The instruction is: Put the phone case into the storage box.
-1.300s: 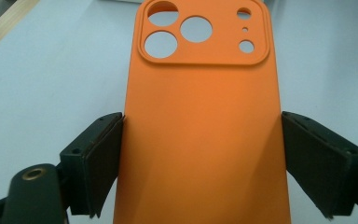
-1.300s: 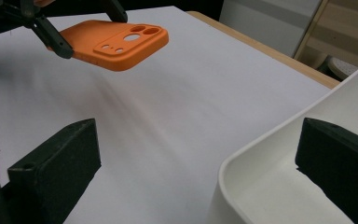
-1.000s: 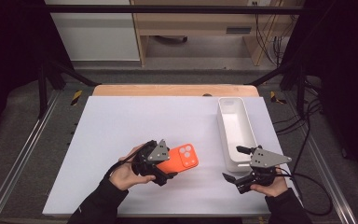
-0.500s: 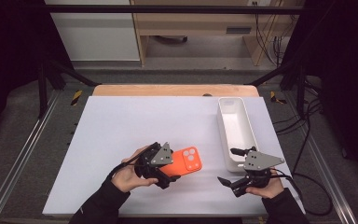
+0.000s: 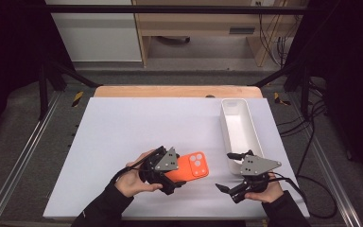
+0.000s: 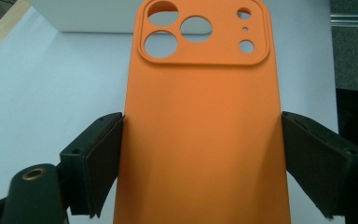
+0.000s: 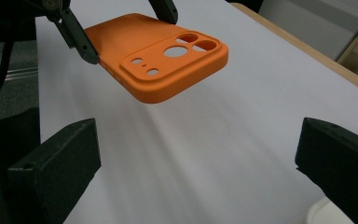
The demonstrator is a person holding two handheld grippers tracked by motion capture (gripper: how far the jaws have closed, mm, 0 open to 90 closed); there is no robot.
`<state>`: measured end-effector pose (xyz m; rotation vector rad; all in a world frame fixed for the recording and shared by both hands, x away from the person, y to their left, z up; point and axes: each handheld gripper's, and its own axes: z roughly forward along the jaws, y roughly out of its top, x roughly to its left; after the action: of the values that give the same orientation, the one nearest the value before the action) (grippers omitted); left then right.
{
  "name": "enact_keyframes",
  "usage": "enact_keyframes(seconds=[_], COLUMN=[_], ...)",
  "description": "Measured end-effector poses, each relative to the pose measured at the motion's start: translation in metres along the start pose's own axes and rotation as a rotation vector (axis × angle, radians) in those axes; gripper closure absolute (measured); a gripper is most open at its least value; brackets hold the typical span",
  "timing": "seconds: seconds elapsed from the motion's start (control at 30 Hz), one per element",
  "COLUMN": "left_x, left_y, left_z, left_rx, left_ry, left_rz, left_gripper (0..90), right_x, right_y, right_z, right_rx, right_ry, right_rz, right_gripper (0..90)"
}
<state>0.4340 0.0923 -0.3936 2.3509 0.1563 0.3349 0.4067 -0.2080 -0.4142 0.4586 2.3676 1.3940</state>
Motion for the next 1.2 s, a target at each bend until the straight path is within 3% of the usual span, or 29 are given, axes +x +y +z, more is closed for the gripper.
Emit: enact_keyframes(seconds=[1.2], left_x=[-0.014], left_y=[0.008], left_z=[0.007], left_rx=[-0.027], left_ry=[-0.072], left_rz=[0.085], left_gripper=[15.4], right_x=[0.014], right_y=[0.007], right_z=[0.013], right_rx=[0.010], right_ry=[0.114], right_rz=[-0.059], right_gripper=[2.2])
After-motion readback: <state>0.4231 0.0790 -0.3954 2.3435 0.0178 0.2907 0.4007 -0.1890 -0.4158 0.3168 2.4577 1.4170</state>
